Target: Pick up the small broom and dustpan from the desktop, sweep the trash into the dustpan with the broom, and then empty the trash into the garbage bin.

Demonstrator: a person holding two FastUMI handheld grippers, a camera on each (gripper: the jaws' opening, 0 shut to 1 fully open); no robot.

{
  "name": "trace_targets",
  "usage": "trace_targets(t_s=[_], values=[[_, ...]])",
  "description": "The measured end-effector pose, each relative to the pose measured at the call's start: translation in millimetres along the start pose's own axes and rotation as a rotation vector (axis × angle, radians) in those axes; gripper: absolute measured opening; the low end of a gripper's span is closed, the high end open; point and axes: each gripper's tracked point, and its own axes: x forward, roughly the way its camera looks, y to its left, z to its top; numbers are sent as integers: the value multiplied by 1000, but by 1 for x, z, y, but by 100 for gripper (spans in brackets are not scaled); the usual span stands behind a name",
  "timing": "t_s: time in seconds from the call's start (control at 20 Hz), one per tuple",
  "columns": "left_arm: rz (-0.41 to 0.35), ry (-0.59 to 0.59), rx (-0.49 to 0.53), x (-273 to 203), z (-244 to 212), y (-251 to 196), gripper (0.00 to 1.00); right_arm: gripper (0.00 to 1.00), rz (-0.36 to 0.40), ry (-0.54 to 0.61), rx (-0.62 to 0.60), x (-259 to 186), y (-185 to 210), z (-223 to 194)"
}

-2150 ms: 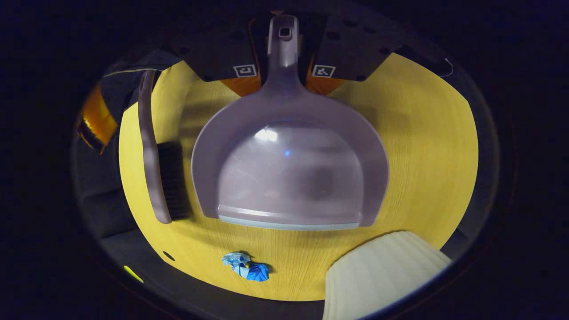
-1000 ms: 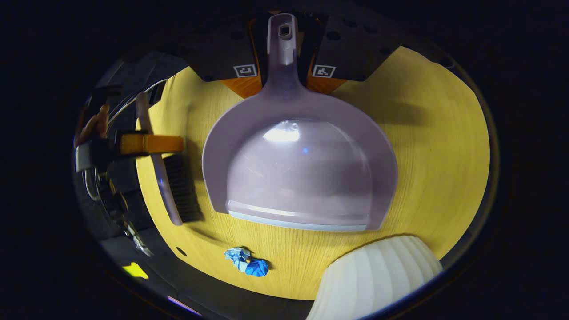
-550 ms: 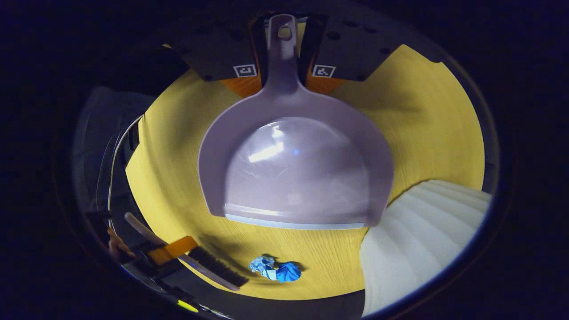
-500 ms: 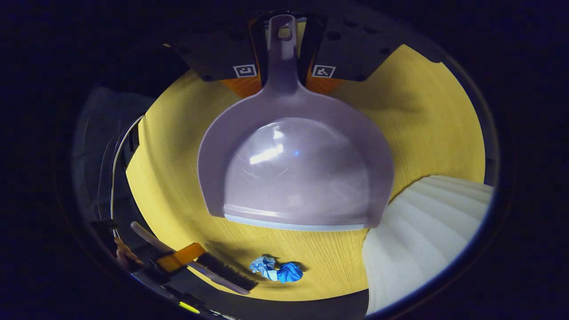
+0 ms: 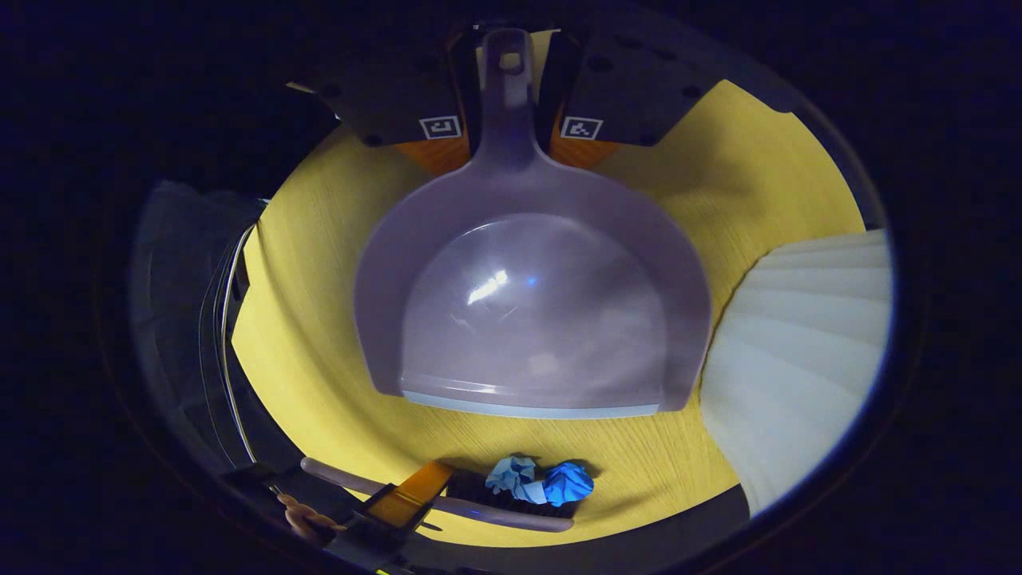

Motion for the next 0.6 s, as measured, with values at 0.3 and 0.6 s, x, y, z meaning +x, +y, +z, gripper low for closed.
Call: trace_targets(t_s=[0.3,0.6], values=[[37,-34,101,-4,9,15,29,27,143,76,-251,-8,20,-51],[19,-81,105,-4,3,9,29,27,182,78,-179,10,2,-51]])
